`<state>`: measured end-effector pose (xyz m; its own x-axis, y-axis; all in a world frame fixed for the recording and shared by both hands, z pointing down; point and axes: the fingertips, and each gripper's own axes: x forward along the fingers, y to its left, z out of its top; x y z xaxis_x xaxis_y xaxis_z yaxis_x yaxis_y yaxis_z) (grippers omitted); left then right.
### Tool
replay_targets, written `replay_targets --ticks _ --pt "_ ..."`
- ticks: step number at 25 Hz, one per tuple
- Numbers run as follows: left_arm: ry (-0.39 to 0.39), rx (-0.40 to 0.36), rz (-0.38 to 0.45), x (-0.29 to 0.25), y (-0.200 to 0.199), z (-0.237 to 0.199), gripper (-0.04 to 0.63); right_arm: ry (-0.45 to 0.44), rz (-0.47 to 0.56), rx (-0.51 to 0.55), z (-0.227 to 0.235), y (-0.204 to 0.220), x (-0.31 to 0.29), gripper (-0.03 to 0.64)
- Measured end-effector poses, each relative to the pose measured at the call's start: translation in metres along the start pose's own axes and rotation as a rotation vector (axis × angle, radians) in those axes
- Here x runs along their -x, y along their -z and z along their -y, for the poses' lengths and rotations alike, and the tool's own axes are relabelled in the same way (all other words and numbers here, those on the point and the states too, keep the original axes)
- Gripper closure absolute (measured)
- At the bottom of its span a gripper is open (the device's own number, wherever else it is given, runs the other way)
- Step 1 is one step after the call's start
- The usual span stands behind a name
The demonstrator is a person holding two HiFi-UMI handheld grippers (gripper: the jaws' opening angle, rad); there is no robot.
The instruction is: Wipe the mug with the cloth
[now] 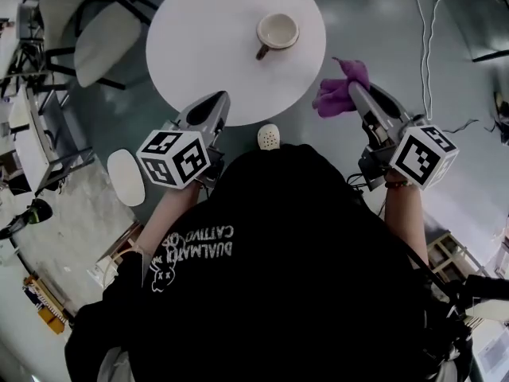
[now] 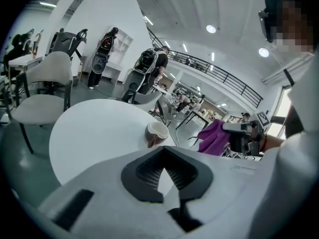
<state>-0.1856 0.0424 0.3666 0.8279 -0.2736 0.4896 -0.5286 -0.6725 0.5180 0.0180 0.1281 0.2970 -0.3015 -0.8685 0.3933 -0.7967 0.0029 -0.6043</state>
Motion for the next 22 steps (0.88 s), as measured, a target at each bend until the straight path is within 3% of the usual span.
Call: replay_targets --ticks 3,9,12,14,18,22 --pt "0.049 -0.031 -0.015 -0.017 -0.003 0.013 0.592 0.025 0.002 0.011 0.006 0.001 0.0 0.58" --pt "0.086 -0.1 -0.095 -0.064 0.001 0.021 0.488 0.002 -0.01 -0.025 0.02 0.011 -0.018 0.58" --pt "0.045 -0.146 -0.152 -0.089 0.002 0.01 0.392 -0.042 -0.024 -0.038 0.029 0.011 -0.032 0.58" --pt "0.0 -0.194 -0.203 -0.105 0.002 0.005 0.364 -0.08 -0.052 -0.047 0.035 0.012 -0.042 0.58" --pt "-0.069 -0.284 -0.297 -0.131 0.006 -0.01 0.357 -0.182 -0.133 -0.039 0.032 0.023 -0.074 0.58" --pt "-0.105 -0.326 -0.326 -0.149 0.0 -0.013 0.397 -0.28 -0.225 -0.027 0.03 0.033 -0.1 0.58"
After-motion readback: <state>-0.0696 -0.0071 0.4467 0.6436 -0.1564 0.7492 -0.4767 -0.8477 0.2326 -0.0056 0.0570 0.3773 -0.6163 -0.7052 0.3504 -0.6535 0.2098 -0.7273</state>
